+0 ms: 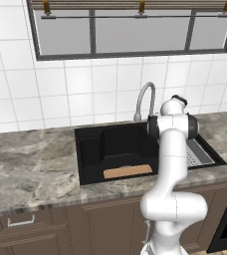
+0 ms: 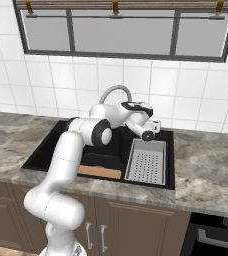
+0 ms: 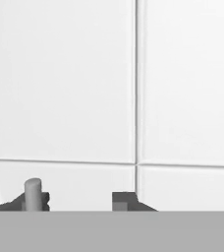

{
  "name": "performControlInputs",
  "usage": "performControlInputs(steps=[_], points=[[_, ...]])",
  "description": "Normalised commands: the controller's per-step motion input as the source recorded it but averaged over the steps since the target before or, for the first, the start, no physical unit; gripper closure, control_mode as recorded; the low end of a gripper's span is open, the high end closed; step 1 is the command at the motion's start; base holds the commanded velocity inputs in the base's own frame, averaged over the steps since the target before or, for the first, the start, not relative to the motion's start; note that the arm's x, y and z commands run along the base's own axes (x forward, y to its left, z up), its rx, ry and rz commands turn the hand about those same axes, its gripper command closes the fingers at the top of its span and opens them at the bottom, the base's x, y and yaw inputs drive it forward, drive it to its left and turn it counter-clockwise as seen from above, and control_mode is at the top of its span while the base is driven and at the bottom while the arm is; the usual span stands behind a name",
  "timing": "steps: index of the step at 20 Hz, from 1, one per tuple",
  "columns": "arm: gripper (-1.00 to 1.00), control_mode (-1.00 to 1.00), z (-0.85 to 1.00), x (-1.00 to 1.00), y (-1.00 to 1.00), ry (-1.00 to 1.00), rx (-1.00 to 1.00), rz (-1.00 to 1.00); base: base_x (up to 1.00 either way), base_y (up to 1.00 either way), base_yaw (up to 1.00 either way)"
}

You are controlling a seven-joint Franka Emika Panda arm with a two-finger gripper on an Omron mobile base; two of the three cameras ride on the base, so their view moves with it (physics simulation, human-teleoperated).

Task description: Turn on the sink faucet with hot water and rinse the cutting board for ten seconds, then turn off the faucet. Push the cutting board to reach the water if necessary.

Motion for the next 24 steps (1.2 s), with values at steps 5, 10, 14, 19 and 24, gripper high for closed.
performControlInputs(steps=[5, 10, 14, 19, 24], points=[[1.00, -1.00, -0.04, -0.47, -0.90, 0.00, 0.01, 0.00, 0.00, 0.00, 0.00], [1.00, -1.00, -0.10, -0.57, -0.92, 0.01, 0.01, 0.00, 0.00, 0.00, 0.00], [1.00, -1.00, -0.13, -0.50, -0.92, 0.01, 0.00, 0.00, 0.00, 0.00, 0.00], [1.00, -1.00, -0.15, -0.26, -0.96, 0.00, 0.01, 0.03, 0.00, 0.00, 0.00], [1.00, -1.00, -0.21, -0.15, -0.97, 0.00, 0.02, 0.06, 0.00, 0.00, 0.00]])
